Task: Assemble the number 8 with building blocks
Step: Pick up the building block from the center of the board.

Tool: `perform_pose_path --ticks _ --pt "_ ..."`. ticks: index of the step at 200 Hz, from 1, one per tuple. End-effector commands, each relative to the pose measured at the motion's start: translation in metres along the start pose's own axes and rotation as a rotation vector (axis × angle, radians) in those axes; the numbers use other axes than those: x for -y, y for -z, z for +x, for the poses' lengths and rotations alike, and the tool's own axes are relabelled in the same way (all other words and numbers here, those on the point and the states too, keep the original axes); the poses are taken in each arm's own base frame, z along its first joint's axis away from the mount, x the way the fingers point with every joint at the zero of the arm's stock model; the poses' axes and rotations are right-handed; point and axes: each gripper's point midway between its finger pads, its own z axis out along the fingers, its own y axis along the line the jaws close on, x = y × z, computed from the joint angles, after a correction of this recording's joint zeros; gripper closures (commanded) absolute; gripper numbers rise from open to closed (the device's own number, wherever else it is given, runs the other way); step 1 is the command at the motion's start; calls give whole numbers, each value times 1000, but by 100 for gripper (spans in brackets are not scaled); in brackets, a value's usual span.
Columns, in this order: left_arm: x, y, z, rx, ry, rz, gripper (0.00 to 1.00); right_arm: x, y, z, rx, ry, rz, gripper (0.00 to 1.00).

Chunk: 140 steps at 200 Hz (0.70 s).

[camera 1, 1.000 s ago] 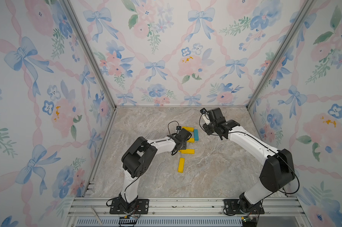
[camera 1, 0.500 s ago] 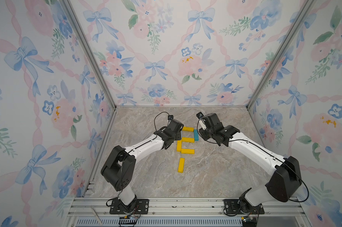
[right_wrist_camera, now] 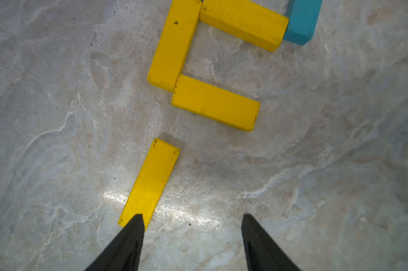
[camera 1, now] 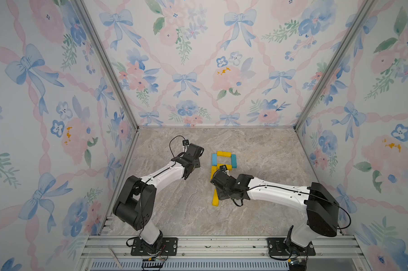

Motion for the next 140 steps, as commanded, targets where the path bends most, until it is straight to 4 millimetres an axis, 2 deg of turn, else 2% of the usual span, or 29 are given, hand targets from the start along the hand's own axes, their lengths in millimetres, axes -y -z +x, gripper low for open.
perform_pose_path --ticks 1,17,43,67,110,140 --pt "-12 0 10 -15 -39 -44 44 -5 -7 14 -50 -120 18 34" --pt "-16 1 10 -8 -34 -50 43 -9 -13 19 -66 -132 25 35" --pt "-17 2 13 -8 -37 -49 44 -23 -15 13 -61 -143 -10 35" --pt "-17 2 13 -7 -38 -46 43 -37 -31 22 -126 -141 -20 35" --pt "-18 3 14 -6 -34 -33 43 -47 -50 28 -180 -150 -17 36" --pt "-23 5 14 -2 -25 -37 43 -46 -62 37 -214 -167 -3 39"
